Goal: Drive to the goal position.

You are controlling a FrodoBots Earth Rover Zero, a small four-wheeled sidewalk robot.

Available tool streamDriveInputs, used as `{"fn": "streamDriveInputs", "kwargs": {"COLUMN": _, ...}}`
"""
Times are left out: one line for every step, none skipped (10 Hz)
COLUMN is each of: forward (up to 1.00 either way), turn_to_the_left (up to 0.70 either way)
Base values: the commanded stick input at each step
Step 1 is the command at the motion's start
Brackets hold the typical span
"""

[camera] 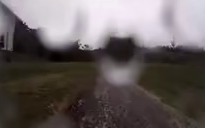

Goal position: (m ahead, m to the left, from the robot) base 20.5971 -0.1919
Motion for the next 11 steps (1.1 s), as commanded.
{"fn": "streamDriveInputs", "kwargs": {"forward": 0.70, "turn_to_the_left": 0.00}}
{"fn": "streamDriveInputs", "kwargs": {"forward": 0.70, "turn_to_the_left": -0.28}}
{"fn": "streamDriveInputs", "kwargs": {"forward": 0.70, "turn_to_the_left": -0.28}}
{"fn": "streamDriveInputs", "kwargs": {"forward": 0.70, "turn_to_the_left": -0.21}}
{"fn": "streamDriveInputs", "kwargs": {"forward": 0.70, "turn_to_the_left": -0.08}}
{"fn": "streamDriveInputs", "kwargs": {"forward": 0.70, "turn_to_the_left": 0.00}}
{"fn": "streamDriveInputs", "kwargs": {"forward": 0.70, "turn_to_the_left": 0.00}}
{"fn": "streamDriveInputs", "kwargs": {"forward": 0.70, "turn_to_the_left": 0.00}}
{"fn": "streamDriveInputs", "kwargs": {"forward": 0.70, "turn_to_the_left": 0.00}}
{"fn": "streamDriveInputs", "kwargs": {"forward": 0.70, "turn_to_the_left": 0.00}}
{"fn": "streamDriveInputs", "kwargs": {"forward": 0.70, "turn_to_the_left": 0.00}}
